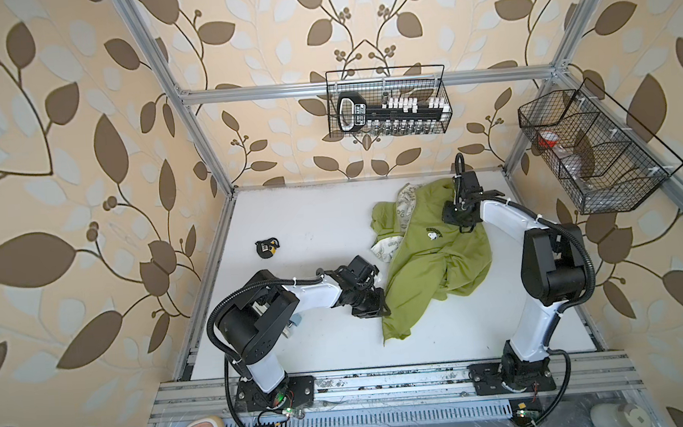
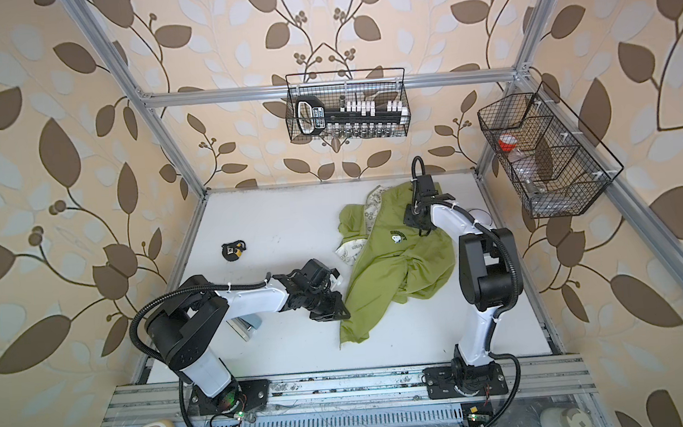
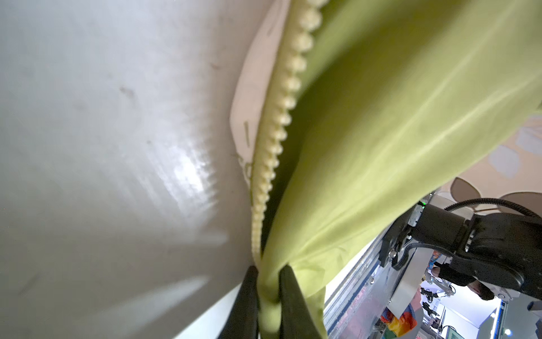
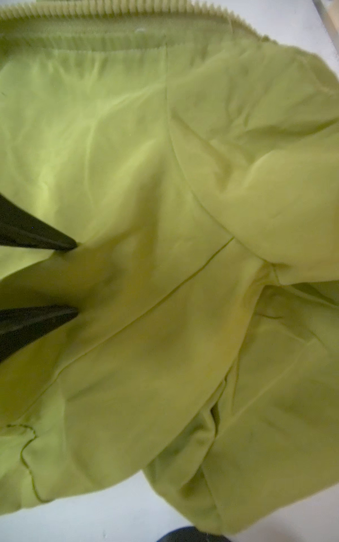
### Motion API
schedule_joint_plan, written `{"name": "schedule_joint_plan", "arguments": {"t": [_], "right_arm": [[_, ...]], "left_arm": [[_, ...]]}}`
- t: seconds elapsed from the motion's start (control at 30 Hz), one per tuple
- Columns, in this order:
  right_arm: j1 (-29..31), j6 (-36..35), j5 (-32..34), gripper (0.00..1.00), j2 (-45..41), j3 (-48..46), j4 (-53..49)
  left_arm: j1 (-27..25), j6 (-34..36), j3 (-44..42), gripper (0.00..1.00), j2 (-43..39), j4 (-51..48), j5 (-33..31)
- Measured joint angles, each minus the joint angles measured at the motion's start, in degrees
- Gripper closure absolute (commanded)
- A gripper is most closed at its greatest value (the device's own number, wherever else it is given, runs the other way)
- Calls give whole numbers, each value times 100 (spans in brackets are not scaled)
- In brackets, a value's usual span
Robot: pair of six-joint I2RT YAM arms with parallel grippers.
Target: Zip up the jacket
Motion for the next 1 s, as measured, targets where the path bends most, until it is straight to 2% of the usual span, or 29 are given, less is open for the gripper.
{"name": "schedule_joint_plan", "arguments": {"t": [0.23, 0.4, 0.63, 0.8, 0.9, 0.97, 1.0], "right_arm": [[50, 11, -245, 100, 295, 887, -138], [304, 24, -369, 100, 415, 1561, -260], [614, 129, -767, 100, 420, 1928, -299], [636, 144, -713, 100, 420, 2389, -647], [634, 114, -470, 100, 417, 2680, -907], [601, 94, -293, 100, 407, 2699, -1032], [568, 90, -232, 100, 407, 2688, -1084]], "left_arm": [[0, 31, -219, 100, -684, -240, -35], [0, 39, -400, 100, -1373, -433, -39], [0, 39, -673, 100, -2420, -894, -72], [0, 37, -673, 100, -2861, -1021, -74], [0, 26, -673, 96, -2806, -933, -72], [-2, 28, -660, 83, -2643, -833, -72], [-2, 15, -629, 80, -2538, -826, -72]]}}
